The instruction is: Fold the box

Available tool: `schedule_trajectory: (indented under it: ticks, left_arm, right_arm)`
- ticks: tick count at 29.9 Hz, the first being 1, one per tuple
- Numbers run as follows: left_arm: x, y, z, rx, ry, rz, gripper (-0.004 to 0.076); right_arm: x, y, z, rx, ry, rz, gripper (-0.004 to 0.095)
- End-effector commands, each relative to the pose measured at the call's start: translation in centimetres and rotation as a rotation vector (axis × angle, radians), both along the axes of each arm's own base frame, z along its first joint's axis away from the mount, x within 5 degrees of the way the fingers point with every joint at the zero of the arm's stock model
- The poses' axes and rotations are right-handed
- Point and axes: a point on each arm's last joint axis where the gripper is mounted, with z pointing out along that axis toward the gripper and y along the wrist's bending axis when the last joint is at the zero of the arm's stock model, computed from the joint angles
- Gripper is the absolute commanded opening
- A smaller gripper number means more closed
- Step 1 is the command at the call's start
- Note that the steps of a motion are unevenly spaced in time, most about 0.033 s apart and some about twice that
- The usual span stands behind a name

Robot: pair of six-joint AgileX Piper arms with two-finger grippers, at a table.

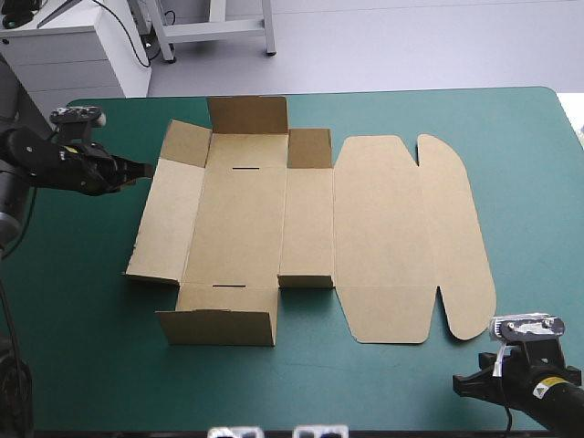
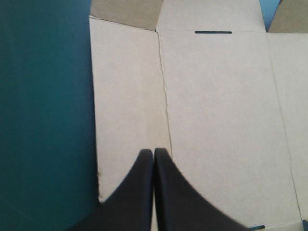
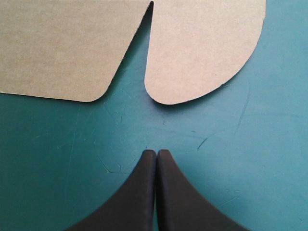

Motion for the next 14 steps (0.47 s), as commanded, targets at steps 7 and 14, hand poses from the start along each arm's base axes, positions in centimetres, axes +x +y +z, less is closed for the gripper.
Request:
schedule_trajectory:
  ticks: [7,14]
  left_arm:
    - [1.1,8.7,-2.6,-0.190,0.067,0.098,-0.0008]
    - [2.3,9.9,-5.4,-0.216,0.139,0.098,0.0003]
  right_arm:
    - [0.4,0.0,1.0,0.007,-0.063,-0.009,-0.0020]
    - [0.4,0.0,1.0,0.007,-0.063,-0.009,-0.0020]
